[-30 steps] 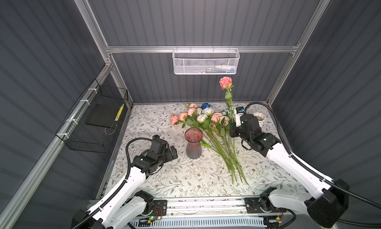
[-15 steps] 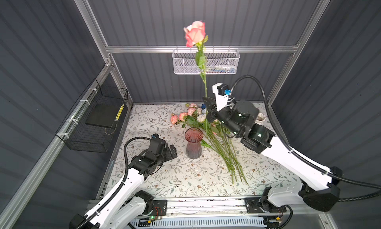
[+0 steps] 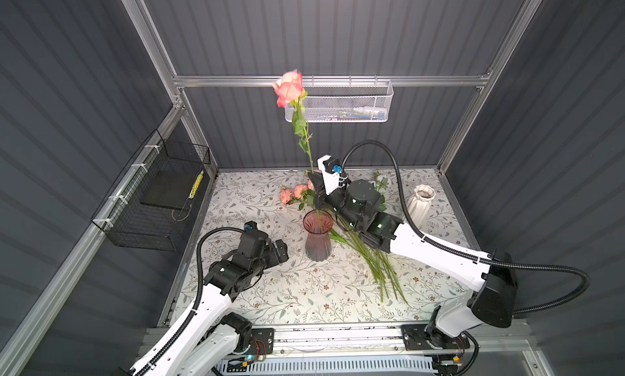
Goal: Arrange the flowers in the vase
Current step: 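Lower the pink rose stem into the pink vase and open the right gripper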
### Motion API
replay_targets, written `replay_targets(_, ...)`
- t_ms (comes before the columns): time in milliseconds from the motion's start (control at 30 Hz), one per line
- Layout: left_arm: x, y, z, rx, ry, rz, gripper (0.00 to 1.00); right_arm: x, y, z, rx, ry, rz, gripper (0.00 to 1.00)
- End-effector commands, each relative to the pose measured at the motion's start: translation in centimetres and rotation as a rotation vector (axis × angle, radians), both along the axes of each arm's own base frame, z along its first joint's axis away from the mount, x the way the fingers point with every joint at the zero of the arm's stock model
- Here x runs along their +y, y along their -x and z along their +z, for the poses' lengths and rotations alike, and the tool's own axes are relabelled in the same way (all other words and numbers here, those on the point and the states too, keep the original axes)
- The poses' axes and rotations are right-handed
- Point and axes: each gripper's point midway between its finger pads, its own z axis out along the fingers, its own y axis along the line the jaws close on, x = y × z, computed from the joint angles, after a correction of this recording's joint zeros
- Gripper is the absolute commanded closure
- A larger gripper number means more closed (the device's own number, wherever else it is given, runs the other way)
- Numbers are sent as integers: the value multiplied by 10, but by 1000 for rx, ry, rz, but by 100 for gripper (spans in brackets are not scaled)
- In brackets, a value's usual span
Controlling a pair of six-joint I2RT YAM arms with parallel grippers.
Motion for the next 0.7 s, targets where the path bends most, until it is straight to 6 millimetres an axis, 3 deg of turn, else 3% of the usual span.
replay_targets(0,-8,0,13,-25,26,-38,1,0,2,-3,2,-87,-1,92)
replay_targets(233,-18,-4,15,-38,81,-58,1,-3,7,-42,112,-64,8,74)
replay_targets(500,-22,-7,19,-40,81,-74,1,-29,32,-34,155,-100,35,42)
replay_targets(667,-21,-7,20,-47,73,-80,1,-66,42,-47,266,-95,-12,37)
